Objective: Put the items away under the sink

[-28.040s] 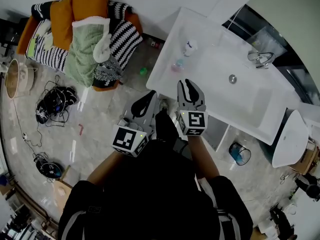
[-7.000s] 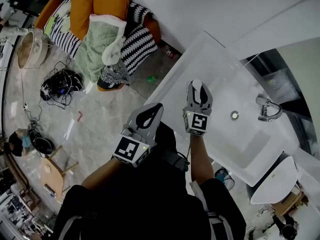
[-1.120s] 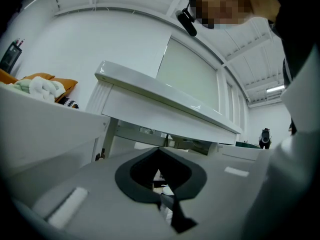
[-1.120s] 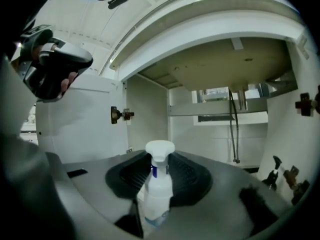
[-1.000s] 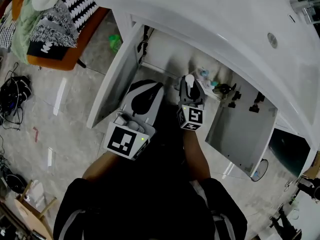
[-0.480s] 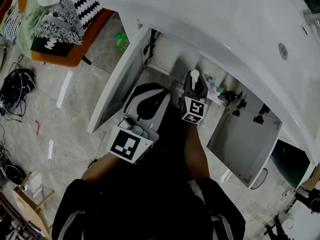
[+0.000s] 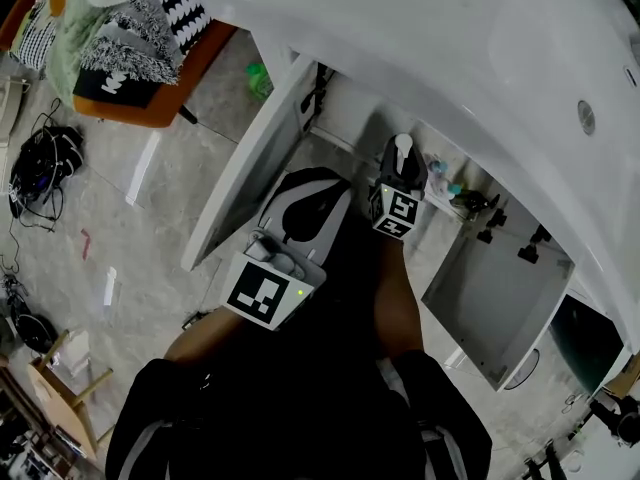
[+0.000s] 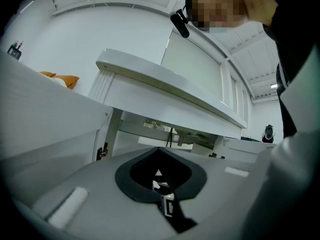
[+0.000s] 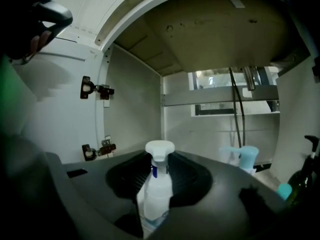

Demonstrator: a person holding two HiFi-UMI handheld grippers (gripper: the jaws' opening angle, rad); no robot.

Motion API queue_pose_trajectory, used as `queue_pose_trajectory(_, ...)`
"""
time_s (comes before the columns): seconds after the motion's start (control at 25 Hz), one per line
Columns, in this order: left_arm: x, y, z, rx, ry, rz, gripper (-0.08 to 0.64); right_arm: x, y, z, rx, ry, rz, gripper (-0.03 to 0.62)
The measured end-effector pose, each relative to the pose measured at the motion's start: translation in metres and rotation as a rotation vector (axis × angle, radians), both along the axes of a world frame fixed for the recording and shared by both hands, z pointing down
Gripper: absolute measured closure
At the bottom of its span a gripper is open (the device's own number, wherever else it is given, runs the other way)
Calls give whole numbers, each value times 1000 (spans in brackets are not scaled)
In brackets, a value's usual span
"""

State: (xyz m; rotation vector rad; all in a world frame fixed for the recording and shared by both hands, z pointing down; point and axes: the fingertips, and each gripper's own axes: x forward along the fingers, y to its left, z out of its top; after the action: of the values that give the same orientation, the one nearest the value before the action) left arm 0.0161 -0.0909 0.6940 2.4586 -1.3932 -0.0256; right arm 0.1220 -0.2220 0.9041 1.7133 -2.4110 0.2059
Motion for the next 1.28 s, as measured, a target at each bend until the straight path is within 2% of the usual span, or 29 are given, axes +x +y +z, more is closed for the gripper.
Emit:
queue_pose_trajectory(0.64,-4,-6,6,-16,-29,-14,554,1,-12,27,-27,-33,26,476)
queue_pose_trajectory(1.08,2,-11,5,-15,-39,9,554,0,-11,26,-44,-17,26,471)
queue_pose_trajectory(1.28,1,-12,1,-14,-27,12,554,1,-8,28,-73,-8,30,449)
